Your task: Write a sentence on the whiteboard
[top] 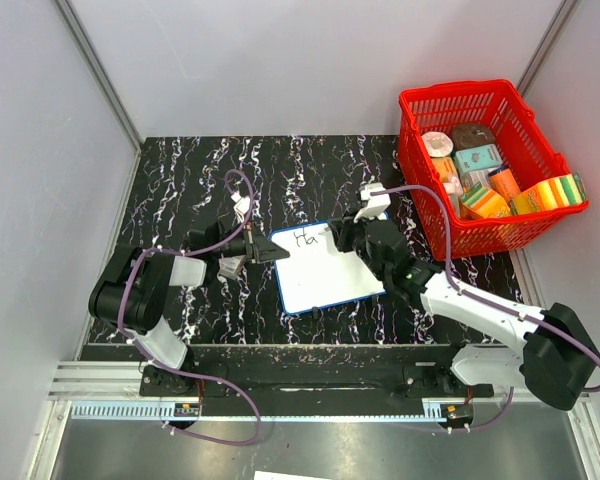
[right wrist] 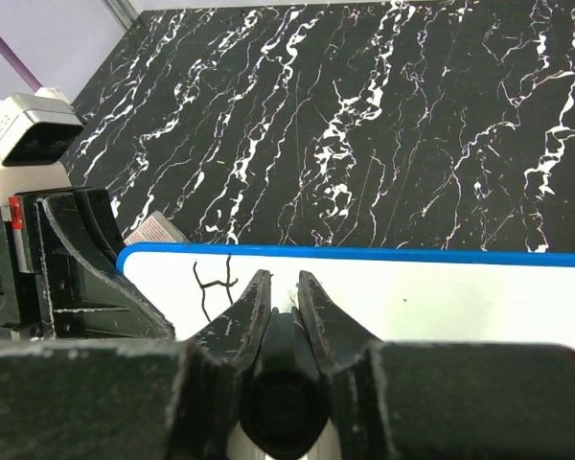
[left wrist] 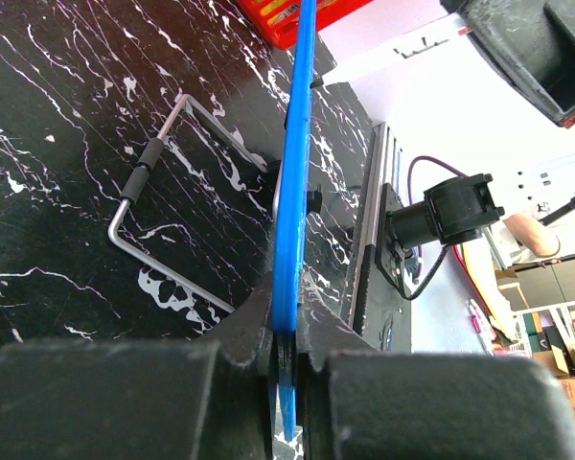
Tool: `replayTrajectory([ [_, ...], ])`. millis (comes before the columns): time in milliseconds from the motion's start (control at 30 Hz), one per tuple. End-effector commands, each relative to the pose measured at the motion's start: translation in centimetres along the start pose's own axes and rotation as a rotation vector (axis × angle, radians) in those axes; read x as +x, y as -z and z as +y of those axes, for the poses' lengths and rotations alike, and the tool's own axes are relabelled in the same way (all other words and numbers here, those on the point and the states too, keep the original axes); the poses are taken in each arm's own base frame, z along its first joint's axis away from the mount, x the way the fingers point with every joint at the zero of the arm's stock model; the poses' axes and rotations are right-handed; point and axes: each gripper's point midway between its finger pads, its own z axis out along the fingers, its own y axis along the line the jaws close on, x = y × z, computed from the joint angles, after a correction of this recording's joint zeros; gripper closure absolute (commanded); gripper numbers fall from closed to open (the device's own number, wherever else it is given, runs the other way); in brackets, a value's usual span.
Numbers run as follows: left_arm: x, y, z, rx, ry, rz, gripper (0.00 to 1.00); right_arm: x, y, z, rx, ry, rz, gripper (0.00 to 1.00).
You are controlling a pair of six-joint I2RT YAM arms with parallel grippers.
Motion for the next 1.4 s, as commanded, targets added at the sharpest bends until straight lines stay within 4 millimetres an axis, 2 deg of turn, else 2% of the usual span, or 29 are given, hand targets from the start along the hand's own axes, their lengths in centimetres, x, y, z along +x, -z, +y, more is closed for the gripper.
replayTrajectory([
  [0,-0.7,-0.3,1.0,-0.043,-0.105,-0.023,1.0,-2.2,-0.2,0.3,-0.003,-0.015,-0.064,1.0],
  [633,-0.6,-0.3,1.1,-0.048,-0.104,-0.018,1.0,1.8,0.6,-1.1,0.017,0.004,0.038,1.0],
  [1233,-0.6,-0.4,1.1,-0.053,-0.109,-0.017,1.0,4.1,1.9,-1.0,-0.03,-0.005,0.115,1.0],
  [1367,-0.7,-0.4,1.1,-0.054,-0.11,-0.019,1.0,4.1,2.2,-0.9,-0.041,-0.006,0.117,1.0],
])
